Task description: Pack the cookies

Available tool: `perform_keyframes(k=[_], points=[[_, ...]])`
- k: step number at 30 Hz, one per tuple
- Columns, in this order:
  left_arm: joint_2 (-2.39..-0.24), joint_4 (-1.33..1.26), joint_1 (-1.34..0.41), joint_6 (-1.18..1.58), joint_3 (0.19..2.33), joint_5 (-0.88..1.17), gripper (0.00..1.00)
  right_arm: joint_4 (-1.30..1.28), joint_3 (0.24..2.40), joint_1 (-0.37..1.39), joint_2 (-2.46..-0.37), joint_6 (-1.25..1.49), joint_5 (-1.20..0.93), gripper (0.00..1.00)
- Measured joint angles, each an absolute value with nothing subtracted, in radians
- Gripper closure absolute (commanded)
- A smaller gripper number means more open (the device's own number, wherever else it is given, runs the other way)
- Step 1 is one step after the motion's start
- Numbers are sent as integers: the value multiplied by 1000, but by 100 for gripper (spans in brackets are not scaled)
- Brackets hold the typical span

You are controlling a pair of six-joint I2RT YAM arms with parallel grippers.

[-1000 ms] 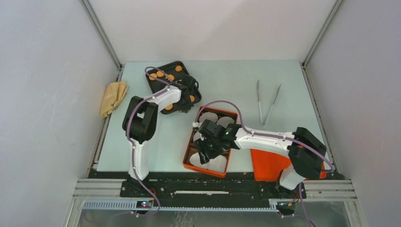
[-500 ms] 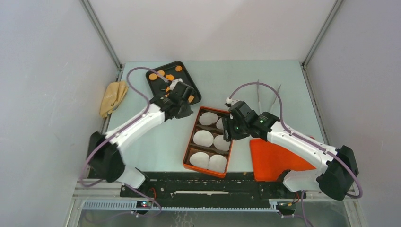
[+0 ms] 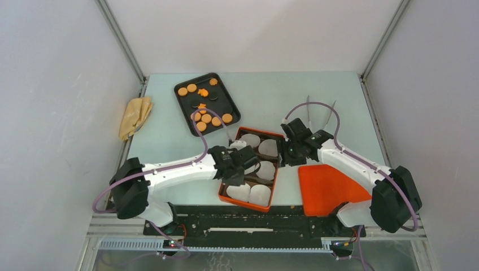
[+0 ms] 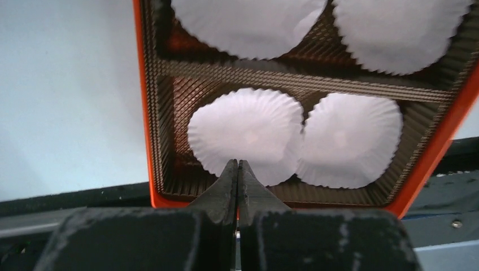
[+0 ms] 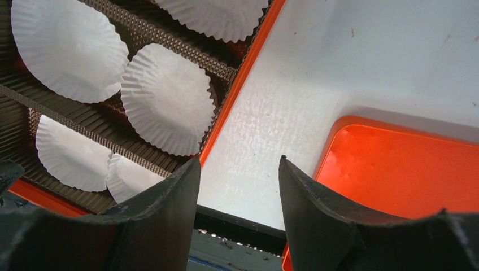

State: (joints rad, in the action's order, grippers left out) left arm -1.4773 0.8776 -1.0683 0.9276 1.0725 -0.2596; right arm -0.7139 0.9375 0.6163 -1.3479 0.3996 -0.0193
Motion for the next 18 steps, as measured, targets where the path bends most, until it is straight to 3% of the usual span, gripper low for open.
perform_keyframes(k=[12, 18], points=[[-1560, 900, -1015, 989, 936, -280, 100, -679, 866, 609, -1366, 395, -89, 40], [-1575, 892, -917, 985, 902, -316, 100, -678, 835, 698, -1366, 404, -112, 40]])
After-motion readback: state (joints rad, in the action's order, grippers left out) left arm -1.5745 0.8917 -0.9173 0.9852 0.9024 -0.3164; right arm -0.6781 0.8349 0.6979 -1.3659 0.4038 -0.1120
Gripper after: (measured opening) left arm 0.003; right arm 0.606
